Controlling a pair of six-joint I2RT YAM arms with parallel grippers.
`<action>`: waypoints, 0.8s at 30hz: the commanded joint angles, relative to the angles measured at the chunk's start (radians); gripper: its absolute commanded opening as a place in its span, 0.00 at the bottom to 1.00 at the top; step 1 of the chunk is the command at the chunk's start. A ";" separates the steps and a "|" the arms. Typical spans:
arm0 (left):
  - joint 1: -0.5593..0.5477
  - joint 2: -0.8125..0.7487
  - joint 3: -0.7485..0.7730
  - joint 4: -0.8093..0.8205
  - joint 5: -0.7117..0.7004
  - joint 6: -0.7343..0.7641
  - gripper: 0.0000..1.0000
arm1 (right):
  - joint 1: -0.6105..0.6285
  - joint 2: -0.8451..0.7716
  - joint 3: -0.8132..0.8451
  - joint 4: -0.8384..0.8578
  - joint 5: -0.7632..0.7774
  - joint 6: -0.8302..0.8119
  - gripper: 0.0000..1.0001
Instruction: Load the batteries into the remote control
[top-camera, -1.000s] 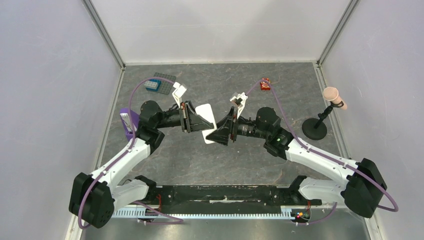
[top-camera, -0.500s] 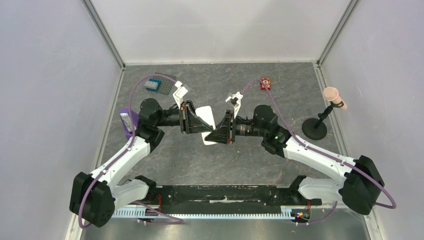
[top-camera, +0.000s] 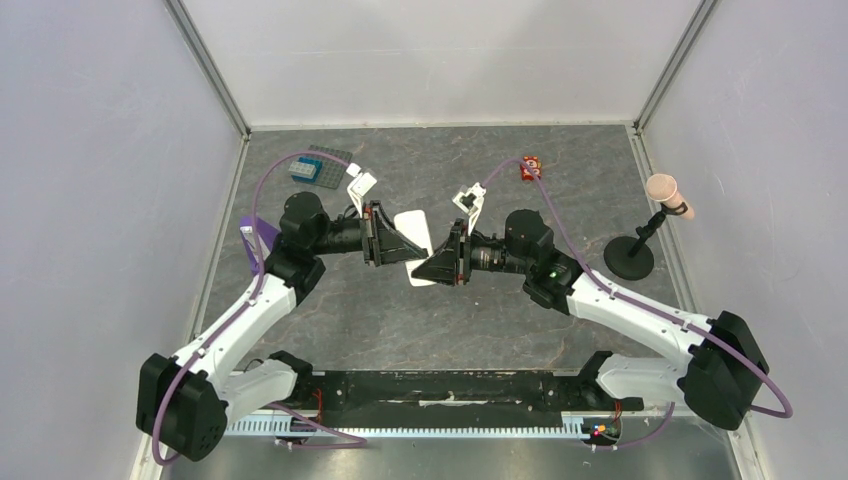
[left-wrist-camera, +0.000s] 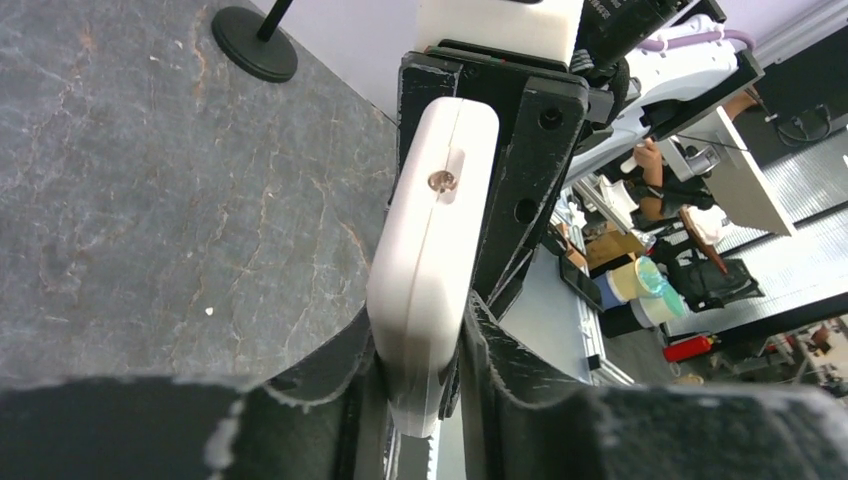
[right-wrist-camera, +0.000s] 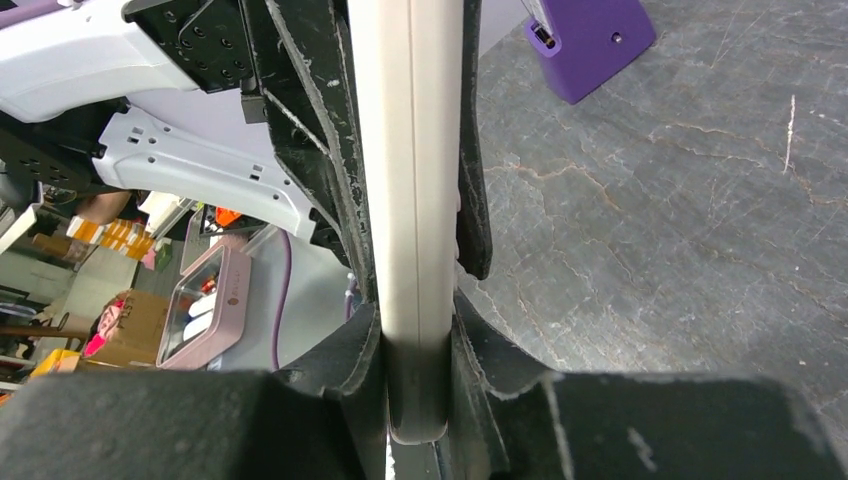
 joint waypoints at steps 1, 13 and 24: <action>-0.006 0.015 0.041 0.002 0.002 -0.029 0.20 | -0.007 0.002 0.035 0.042 0.044 0.042 0.00; -0.005 0.050 -0.011 0.063 -0.076 -0.219 0.02 | -0.047 0.050 -0.036 0.038 0.122 0.366 0.09; -0.005 0.087 -0.022 0.103 -0.072 -0.328 0.02 | -0.069 0.042 -0.092 0.077 0.205 0.481 0.28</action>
